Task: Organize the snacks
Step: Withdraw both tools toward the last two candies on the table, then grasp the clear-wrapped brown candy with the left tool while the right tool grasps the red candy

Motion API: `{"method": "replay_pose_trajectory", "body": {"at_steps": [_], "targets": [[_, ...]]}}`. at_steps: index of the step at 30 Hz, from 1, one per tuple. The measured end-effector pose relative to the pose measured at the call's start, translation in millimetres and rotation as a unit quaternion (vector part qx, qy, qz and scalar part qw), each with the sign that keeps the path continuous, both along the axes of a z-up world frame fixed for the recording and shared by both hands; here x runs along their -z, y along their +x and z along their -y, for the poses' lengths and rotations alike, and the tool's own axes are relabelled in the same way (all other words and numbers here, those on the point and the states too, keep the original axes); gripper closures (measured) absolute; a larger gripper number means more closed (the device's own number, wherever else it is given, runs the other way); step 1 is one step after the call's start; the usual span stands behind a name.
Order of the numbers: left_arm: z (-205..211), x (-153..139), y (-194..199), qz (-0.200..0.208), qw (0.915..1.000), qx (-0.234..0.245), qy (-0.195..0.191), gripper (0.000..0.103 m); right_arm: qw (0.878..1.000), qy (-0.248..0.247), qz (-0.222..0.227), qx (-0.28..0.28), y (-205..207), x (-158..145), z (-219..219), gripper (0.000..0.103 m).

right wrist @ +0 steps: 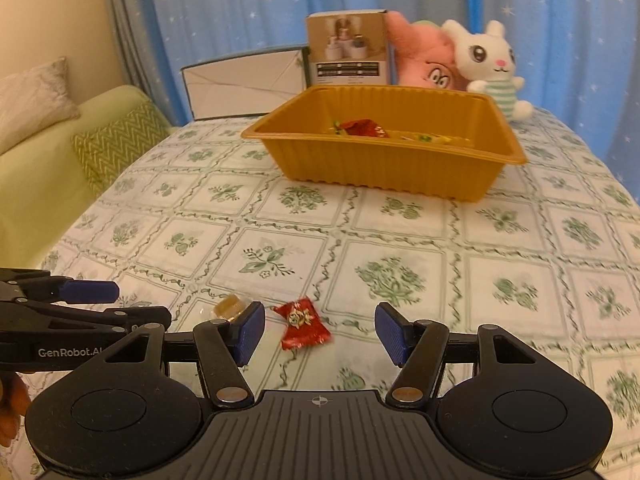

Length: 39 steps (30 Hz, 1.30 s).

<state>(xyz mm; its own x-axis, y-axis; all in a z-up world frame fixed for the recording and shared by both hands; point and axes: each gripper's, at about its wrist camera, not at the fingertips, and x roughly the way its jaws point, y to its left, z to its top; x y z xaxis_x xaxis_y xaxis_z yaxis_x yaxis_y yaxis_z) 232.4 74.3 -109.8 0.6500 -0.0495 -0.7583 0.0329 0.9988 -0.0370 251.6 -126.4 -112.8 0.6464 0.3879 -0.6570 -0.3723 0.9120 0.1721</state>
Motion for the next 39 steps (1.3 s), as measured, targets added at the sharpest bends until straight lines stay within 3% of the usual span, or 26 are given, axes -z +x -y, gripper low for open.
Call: {"method": "replay_pose_trajectory", "body": {"at_steps": [1, 3, 12, 18, 26, 33, 39], "targets": [[-0.3, 0.2, 0.2, 0.0, 1.0, -0.001, 0.0, 0.04, 1.0, -0.003, 0.001, -0.004, 1.8, 1.4, -1.5, 0.042], [-0.4, 0.5, 0.6, 0.001, 1.0, -0.001, 0.001, 0.04, 1.0, -0.013, 0.001, -0.015, 5.4, 4.9, -6.6, 0.055], [2.3, -0.3, 2.3, 0.002, 1.0, 0.005, -0.006, 0.04, 0.998, -0.054, 0.008, -0.036, 8.9, 18.6, -23.4, 0.072], [5.4, -2.0, 2.4, 0.007, 0.9998, 0.011, -0.016, 0.04, 0.998, -0.053, 0.005, -0.031, 7.6, 19.1, -22.8, 0.082], [21.5, -4.8, 5.3, 0.019, 0.9984, 0.044, -0.028, 0.04, 0.999, -0.029, 0.003, 0.023, 0.8, 5.4, -3.0, 0.083], [44.3, 0.2, 11.7, 0.033, 0.9946, 0.097, -0.013, 0.04, 0.997, -0.009, -0.016, 0.072, 0.5, -0.6, 19.4, 0.083], [54.5, 13.6, 24.5, 0.026, 0.9936, 0.11, 0.003, 0.058, 0.997, -0.004, -0.018, 0.078, 0.2, -2.3, 22.0, 0.083]]}}
